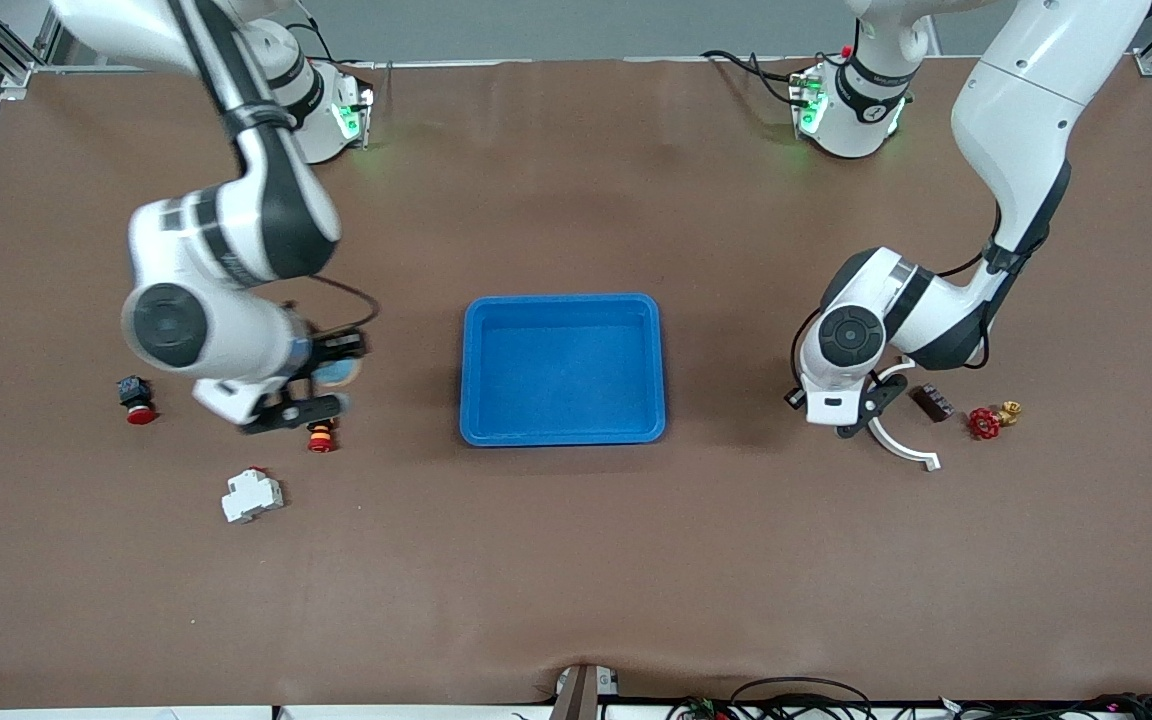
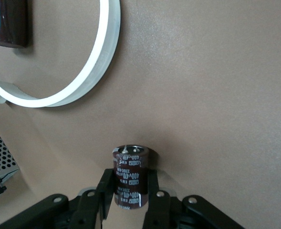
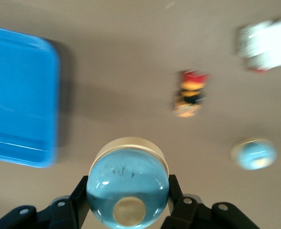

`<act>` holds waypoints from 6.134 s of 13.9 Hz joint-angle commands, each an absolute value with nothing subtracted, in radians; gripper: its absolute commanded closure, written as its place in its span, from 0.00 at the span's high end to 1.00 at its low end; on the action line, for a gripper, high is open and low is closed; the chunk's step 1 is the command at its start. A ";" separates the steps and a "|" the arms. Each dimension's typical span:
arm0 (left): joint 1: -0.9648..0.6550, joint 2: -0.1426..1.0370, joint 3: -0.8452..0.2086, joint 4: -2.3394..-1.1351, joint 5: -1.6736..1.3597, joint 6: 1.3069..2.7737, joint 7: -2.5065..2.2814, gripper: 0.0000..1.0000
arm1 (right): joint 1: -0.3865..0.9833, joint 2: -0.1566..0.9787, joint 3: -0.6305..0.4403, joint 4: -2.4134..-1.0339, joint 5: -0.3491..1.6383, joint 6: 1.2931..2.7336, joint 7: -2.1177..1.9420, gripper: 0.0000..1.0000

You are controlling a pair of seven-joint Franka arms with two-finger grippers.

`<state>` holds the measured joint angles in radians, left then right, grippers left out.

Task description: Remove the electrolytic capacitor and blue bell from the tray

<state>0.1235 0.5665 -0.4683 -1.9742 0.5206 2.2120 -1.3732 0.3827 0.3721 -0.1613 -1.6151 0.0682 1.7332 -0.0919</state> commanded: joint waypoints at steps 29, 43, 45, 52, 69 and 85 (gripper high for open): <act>0.199 0.416 -0.538 -1.450 0.390 1.712 -0.711 1.00 | -0.045 0.708 -0.095 -1.577 -0.095 2.187 -1.177 1.00; 0.282 0.181 -0.442 -1.399 0.235 1.657 -0.236 1.00 | 0.161 -0.119 -0.067 -2.110 0.008 1.799 -0.063 1.00; 0.206 0.123 -0.305 -1.414 0.143 1.631 -0.195 1.00 | 0.132 -0.192 -0.069 -2.161 0.008 1.809 -0.063 1.00; -0.012 -0.067 -0.045 -1.546 0.052 1.496 -0.169 1.00 | 0.022 0.003 -0.071 -1.570 0.009 1.492 -0.054 1.00; -0.018 -0.146 -0.064 -1.592 -0.031 1.408 -0.127 1.00 | -0.057 0.003 -0.018 -1.462 0.014 1.430 -0.060 1.00; -0.018 -0.075 -0.057 -1.494 0.023 1.391 -0.135 1.00 | -0.055 0.015 -0.020 -1.463 0.014 1.413 -0.063 1.00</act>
